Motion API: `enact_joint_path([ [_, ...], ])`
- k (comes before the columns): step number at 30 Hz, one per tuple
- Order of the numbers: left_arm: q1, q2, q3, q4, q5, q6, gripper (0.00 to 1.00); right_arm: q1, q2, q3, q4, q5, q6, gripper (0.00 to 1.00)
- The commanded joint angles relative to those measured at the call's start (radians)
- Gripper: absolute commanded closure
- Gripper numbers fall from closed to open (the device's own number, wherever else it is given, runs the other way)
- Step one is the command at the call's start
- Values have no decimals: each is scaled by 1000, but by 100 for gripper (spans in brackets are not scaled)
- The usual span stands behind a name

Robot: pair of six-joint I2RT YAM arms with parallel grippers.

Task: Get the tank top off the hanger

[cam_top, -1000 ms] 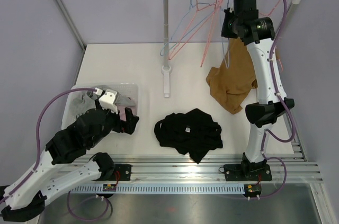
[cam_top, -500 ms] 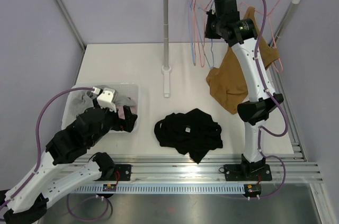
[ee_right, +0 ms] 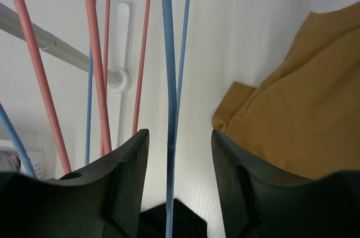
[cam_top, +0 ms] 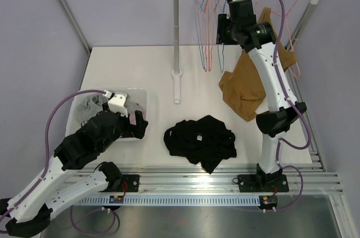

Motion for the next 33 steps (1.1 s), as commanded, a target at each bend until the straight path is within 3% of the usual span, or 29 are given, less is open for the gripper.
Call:
enact_joint_path([
  [1, 3, 50, 50, 40, 19, -35, 1, 8, -162, -42, 24, 62, -32, 42],
  [5, -1, 112, 66, 83, 74, -84, 1, 6, -254, -72, 0, 66, -34, 33],
  [7, -30, 158, 58, 137, 78, -121, 1, 9, -324, -95, -15, 53, -28, 19],
  [8, -49, 174, 50, 161, 79, -130, 1, 8, -353, -133, -17, 46, -28, 2],
  [9, -98, 192, 44, 208, 68, -138, 1, 8, -416, -161, -15, 30, -28, 1],
  [12, -205, 289, 26, 308, 37, -159, 1, 8, -584, -342, 45, -91, -35, 0],
  [14, -253, 381, 23, 379, 19, -164, 1, 6, -703, -578, 131, -200, -3, 1],
  [16, -300, 456, 29, 419, 19, -164, 1, 8, -881, -804, 277, -249, 34, 0],
  [19, -333, 603, 58, 470, 26, -173, 1, 6, -1051, -965, 344, -250, 109, 1],
  [26, -371, 902, 110, 565, 69, -185, 1, 8, -1235, -1129, 324, -441, 133, 1],
  [33, -394, 1152, 174, 600, 80, -198, 1, 8, -1335, -1182, 291, -546, 135, 1],
])
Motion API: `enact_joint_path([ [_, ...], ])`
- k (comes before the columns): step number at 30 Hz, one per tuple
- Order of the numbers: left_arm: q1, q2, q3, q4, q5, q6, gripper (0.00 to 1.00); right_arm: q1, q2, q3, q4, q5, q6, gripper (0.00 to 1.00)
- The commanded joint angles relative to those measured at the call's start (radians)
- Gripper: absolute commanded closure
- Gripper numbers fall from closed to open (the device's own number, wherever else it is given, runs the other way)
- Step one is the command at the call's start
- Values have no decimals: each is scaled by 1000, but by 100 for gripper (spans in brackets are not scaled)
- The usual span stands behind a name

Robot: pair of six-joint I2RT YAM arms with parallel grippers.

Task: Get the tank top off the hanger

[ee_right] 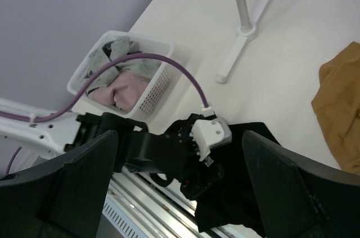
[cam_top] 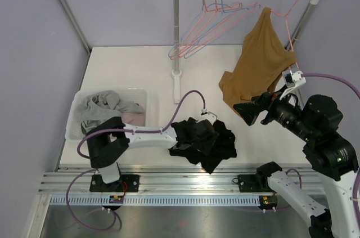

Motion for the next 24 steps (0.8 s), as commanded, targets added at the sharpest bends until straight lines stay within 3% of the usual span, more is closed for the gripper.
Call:
enact_joint_path([
  [1, -14, 96, 65, 63, 5, -21, 3, 4, -45, -10, 24, -104, 8, 1],
  [3, -19, 126, 72, 56, -4, -31, 24, 5, -73, -10, 18, -126, 7, 1],
  [4, -20, 133, 67, 56, -6, -34, 46, 7, -80, -8, 17, -130, 1, 0],
  [5, -22, 126, 62, 53, -23, -40, 80, 7, -87, -5, 14, -130, 1, 0],
  [6, -28, 109, 56, 50, -36, -50, 93, 7, -99, -4, 6, -130, -1, 1],
  [7, -26, 91, 52, 40, -52, -54, 97, 5, -105, 1, 1, -129, -2, 0],
  [13, -30, -196, 91, -156, -277, -57, 100, 5, -133, 0, -11, -114, -12, 1],
  [17, -8, -337, 191, -372, -446, -47, 100, 5, -134, -11, -3, -111, -13, 1],
  [24, 162, -497, 352, -568, -498, 21, 100, 5, -122, -7, 18, -111, -16, 1],
])
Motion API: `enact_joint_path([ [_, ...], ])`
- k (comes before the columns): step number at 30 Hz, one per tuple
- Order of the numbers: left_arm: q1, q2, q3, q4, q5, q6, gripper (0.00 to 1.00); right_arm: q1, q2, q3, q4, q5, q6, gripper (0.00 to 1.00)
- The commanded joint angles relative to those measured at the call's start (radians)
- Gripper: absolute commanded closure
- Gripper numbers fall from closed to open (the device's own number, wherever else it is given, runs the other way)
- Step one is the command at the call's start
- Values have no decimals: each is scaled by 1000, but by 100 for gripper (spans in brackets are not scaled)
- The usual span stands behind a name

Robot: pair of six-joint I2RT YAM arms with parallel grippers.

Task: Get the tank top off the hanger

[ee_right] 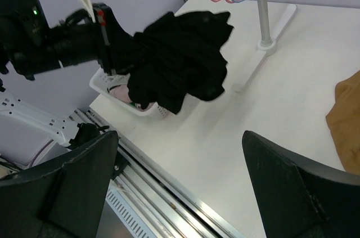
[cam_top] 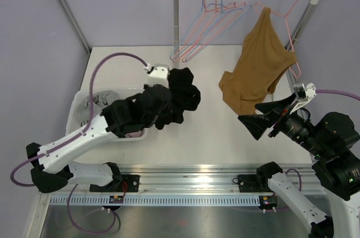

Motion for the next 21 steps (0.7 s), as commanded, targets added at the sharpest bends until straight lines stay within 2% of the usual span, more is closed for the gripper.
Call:
enact_joint_path([
  [1, 95, -50, 87, -146, -100, 53, 100, 5, 11, 9, 25, -17, -16, 0],
  [5, 284, -126, 109, -215, -26, 93, 100, 5, 31, 14, 45, -11, -22, 1],
  [8, 523, -186, 53, -232, 61, 104, 100, 5, 57, 18, 56, 15, -28, 0],
  [10, 638, -206, 4, -227, 138, 115, 100, 5, 75, 18, 68, 20, -27, 1],
  [11, 777, -211, -56, -221, 214, 119, 100, 7, 92, 17, 86, 14, -24, 0],
  [13, 923, -196, -117, -194, 288, 138, 100, 7, 112, 12, 109, 1, -16, 1],
  [14, 1042, -182, -154, -180, 345, 142, 100, 5, 130, 11, 129, -3, -11, 0],
  [17, 1135, -70, -254, -145, 414, 179, 100, 5, 175, 14, 145, 18, -5, 0],
  [21, 1128, 51, -380, -72, 537, 211, 98, 5, 255, 79, 103, 171, -7, 0],
])
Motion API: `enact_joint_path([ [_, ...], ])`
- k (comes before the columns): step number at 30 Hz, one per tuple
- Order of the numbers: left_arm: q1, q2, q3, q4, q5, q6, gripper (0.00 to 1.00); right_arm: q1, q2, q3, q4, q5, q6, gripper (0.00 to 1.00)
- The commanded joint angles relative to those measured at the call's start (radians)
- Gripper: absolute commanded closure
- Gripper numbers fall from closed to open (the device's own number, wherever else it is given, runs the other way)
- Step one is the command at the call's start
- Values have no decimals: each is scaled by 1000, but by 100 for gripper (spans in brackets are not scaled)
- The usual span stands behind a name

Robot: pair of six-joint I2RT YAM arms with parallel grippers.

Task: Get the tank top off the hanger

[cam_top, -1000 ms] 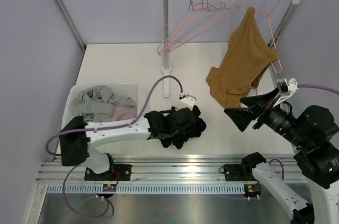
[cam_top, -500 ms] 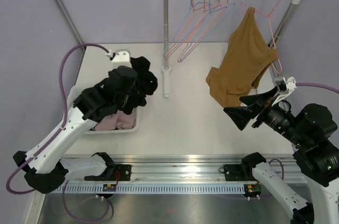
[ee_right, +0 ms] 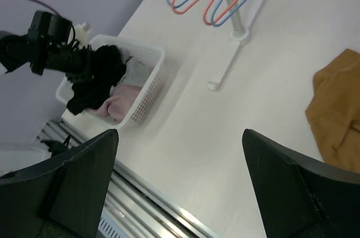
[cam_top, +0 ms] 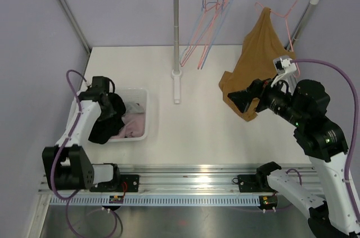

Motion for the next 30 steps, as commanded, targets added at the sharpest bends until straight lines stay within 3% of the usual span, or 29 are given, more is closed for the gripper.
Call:
enact_joint_path([
  [1, -21, 105, -39, 52, 205, 53, 94, 5, 75, 90, 6, 198, -8, 1],
  [4, -61, 193, -36, 41, 209, 50, 86, 7, 177, 177, -53, 344, -37, 1],
  [7, -65, 194, -25, 33, 187, 43, 86, 5, 265, 256, -91, 366, -45, 1],
  [10, -64, 93, -21, 18, 144, 30, 70, 7, 299, 300, -99, 366, -45, 0],
  [12, -64, 11, 1, 1, 119, 27, 54, 7, 308, 335, -108, 380, -53, 1],
  [14, -65, -39, 47, -36, 88, 19, 39, 5, 328, 364, -129, 438, -63, 1],
  [15, -64, -90, 65, -48, 79, 17, 26, 5, 337, 401, -140, 467, -83, 1],
  [18, -65, -179, 156, -88, 70, 26, 11, 5, 385, 486, -197, 578, -115, 0],
  [20, -67, -214, 199, -117, 99, 58, 9, 1, 418, 539, -221, 670, -134, 0],
  [21, -71, -248, 243, -132, 107, 68, 1, -14, 431, 553, -222, 713, -152, 1],
  [23, -100, -294, 260, -120, 172, 94, 1, -62, 478, 607, -232, 725, -171, 1],
  [26, -165, -398, 233, -42, 364, 108, 1, -149, 567, 689, -261, 742, -191, 0],
  [30, -321, -439, 197, -27, 317, 63, 1, -211, 625, 705, -188, 712, -244, 1],
])
